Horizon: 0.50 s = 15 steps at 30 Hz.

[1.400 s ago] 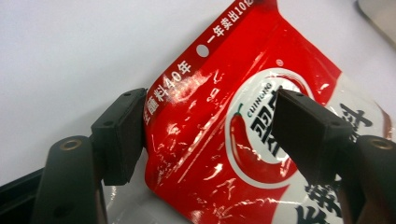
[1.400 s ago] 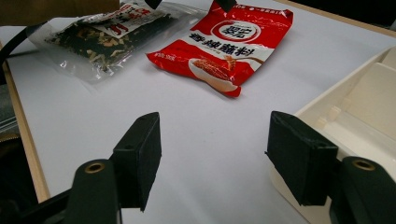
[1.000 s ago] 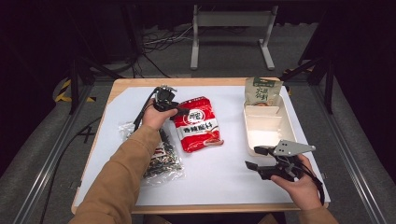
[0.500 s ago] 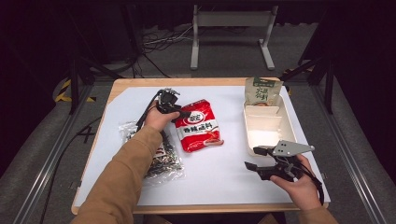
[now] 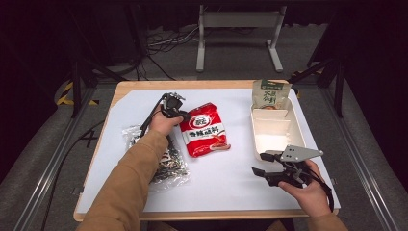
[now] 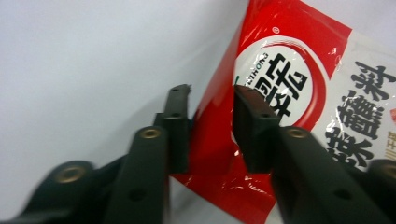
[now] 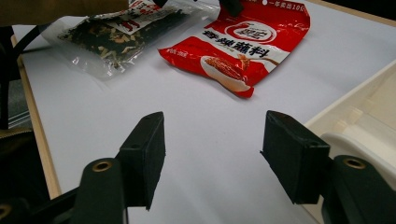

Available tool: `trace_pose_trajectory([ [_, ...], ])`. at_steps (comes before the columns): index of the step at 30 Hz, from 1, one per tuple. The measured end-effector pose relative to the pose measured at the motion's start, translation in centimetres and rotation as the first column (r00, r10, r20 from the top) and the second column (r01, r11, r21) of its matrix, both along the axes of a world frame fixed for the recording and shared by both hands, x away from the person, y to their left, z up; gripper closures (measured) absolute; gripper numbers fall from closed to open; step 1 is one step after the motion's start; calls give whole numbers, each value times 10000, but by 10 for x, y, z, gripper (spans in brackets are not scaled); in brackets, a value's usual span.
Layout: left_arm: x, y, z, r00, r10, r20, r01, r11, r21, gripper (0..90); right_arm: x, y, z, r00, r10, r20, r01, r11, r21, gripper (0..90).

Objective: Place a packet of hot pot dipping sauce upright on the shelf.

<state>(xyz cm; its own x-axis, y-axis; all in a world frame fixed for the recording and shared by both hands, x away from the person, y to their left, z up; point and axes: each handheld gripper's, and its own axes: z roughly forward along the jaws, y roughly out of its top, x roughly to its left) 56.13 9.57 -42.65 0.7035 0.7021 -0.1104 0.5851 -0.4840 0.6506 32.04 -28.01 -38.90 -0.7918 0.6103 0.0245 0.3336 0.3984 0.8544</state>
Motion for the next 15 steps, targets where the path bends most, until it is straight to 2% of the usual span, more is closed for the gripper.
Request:
trace_pose_trajectory([
  [3, -1, 1, 1, 9998, -15, 214, 12, 9999, 129, 778, 0, 0, 0, 9999, 57, -92, -56, 10000, 69, 415],
  [7, -2, 3, 6, 9990, -136, 427, 133, 9999, 72, 864, 0, 0, 0, 9999, 92, -118, -91, 9999, 125, 431],
  [9, -3, 3, 8, 9990, -164, 427, 161, 9998, 65, 875, 0, 0, 0, 9999, 96, -120, -95, 9999, 140, 433],
  [15, -8, 4, 21, 9989, -250, 388, 262, 9992, -310, 885, 0, -1, 1, 9999, 57, -102, -55, 9999, 163, 440],
])
